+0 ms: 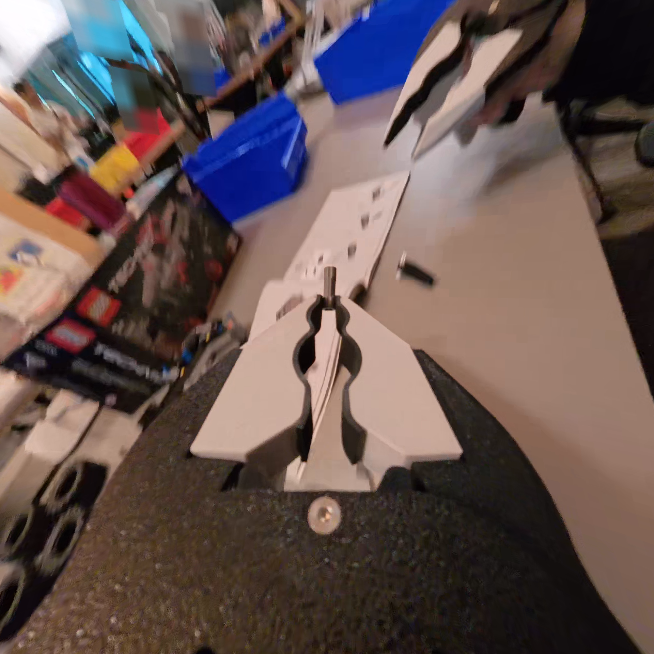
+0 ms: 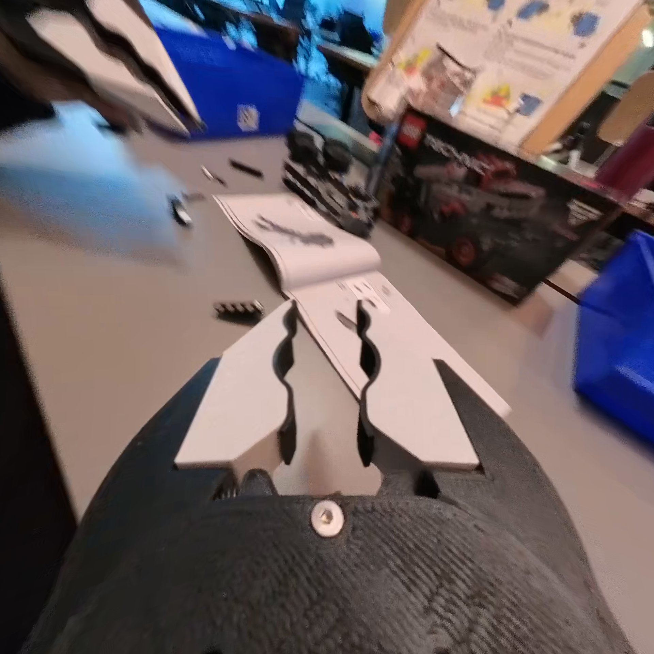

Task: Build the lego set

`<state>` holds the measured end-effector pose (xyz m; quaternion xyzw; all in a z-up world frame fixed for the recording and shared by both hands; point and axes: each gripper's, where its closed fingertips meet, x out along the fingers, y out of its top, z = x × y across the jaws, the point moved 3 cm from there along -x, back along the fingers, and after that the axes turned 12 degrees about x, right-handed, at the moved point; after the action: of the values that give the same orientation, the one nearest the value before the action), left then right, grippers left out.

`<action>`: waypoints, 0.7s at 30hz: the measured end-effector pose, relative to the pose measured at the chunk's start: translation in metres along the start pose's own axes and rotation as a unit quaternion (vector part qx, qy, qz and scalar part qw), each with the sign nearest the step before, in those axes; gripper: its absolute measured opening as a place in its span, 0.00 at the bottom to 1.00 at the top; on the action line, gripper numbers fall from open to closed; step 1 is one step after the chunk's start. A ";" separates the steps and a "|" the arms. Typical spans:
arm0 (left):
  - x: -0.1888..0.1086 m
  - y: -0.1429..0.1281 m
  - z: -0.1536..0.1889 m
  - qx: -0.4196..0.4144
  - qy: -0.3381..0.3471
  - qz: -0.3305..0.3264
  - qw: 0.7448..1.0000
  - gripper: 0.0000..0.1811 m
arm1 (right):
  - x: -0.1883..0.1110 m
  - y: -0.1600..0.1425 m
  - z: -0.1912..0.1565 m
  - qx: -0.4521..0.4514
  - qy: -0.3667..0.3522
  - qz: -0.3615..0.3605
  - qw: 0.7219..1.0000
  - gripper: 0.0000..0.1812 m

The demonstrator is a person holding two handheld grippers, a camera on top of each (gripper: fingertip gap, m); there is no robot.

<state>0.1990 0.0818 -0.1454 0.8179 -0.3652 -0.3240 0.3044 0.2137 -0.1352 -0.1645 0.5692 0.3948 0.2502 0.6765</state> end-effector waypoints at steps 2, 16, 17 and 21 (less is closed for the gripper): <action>0.020 0.030 0.012 0.019 0.017 0.049 0.998 0.03 | 0.007 0.018 -0.025 0.038 0.053 0.026 0.998 0.24; 0.083 0.059 0.059 0.154 0.032 0.075 0.985 0.03 | 0.020 0.013 -0.058 0.170 0.142 0.057 0.973 0.06; 0.082 0.060 0.058 0.155 0.039 0.080 0.984 0.03 | 0.021 0.010 -0.058 0.166 0.141 0.046 0.975 0.08; 0.082 0.060 0.061 0.139 0.018 0.097 0.985 0.03 | 0.020 0.013 -0.062 0.156 0.156 0.055 0.974 0.04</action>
<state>0.1719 -0.0322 -0.1635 0.8184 -0.4792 -0.2242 0.2243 0.1753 -0.0813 -0.1596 0.6420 0.4982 0.3080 0.4948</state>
